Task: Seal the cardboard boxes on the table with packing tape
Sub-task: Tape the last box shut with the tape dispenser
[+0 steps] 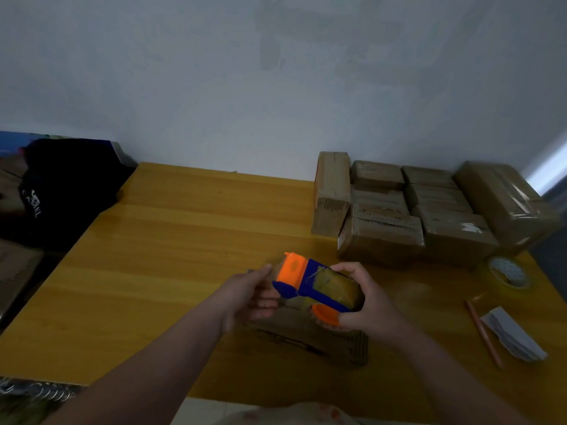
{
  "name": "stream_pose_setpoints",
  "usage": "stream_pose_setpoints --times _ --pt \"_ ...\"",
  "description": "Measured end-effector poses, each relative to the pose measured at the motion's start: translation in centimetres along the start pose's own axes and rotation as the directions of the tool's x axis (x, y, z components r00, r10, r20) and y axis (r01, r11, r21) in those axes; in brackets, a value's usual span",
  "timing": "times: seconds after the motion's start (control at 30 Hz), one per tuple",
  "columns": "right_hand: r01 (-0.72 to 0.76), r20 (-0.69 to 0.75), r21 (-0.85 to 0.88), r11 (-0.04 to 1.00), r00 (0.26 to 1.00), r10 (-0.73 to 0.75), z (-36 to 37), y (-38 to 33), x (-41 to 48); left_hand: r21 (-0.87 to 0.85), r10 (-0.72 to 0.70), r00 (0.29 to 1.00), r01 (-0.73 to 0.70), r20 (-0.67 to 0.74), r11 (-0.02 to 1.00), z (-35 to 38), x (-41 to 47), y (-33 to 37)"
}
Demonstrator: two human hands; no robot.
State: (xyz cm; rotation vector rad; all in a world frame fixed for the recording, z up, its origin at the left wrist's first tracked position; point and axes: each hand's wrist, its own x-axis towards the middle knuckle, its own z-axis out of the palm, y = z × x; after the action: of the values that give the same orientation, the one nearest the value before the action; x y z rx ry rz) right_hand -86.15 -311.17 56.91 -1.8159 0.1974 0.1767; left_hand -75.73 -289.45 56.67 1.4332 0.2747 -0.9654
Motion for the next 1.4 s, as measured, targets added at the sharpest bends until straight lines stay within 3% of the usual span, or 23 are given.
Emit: stream_pose_setpoints --times 0.17,0.33,0.53,0.63,0.87,1.1,1.4 --pt "0.004 0.012 0.0 1.0 1.0 -0.004 0.1 -0.1 -0.1 -0.081 0.073 0.997 -0.074 -0.021 0.994 0.1 0.6 -0.1" --pt "0.051 0.044 -0.16 0.986 0.998 -0.044 0.2 -1.0 0.2 0.114 0.18 0.971 -0.163 -0.155 0.98 -0.6 0.9 -0.2" --pt "0.053 0.098 -0.427 0.903 0.995 -0.012 -1.2 -1.4 0.1 0.346 0.353 0.87 -0.232 -0.345 0.909 -5.0 0.8 -0.3" --pt "0.073 0.112 -0.499 0.863 0.993 -0.019 -0.9 -1.5 0.3 0.462 0.364 0.871 -0.188 -0.329 0.867 -5.9 0.7 -1.2" --pt "0.04 0.112 -0.588 0.808 0.993 0.032 0.4 -2.5 1.1 0.513 0.413 0.808 -0.164 -0.421 0.843 -5.9 1.8 -2.6" --pt "0.018 0.11 -0.664 0.748 0.991 0.074 1.2 -3.5 1.7 0.571 0.423 0.788 -0.112 -0.448 0.813 -5.9 3.4 -3.8" --pt "0.01 0.091 -0.706 0.708 0.993 0.077 1.4 -3.3 2.1 0.65 0.41 0.85 -0.11 -0.33 0.752 -6.0 4.7 -4.3"
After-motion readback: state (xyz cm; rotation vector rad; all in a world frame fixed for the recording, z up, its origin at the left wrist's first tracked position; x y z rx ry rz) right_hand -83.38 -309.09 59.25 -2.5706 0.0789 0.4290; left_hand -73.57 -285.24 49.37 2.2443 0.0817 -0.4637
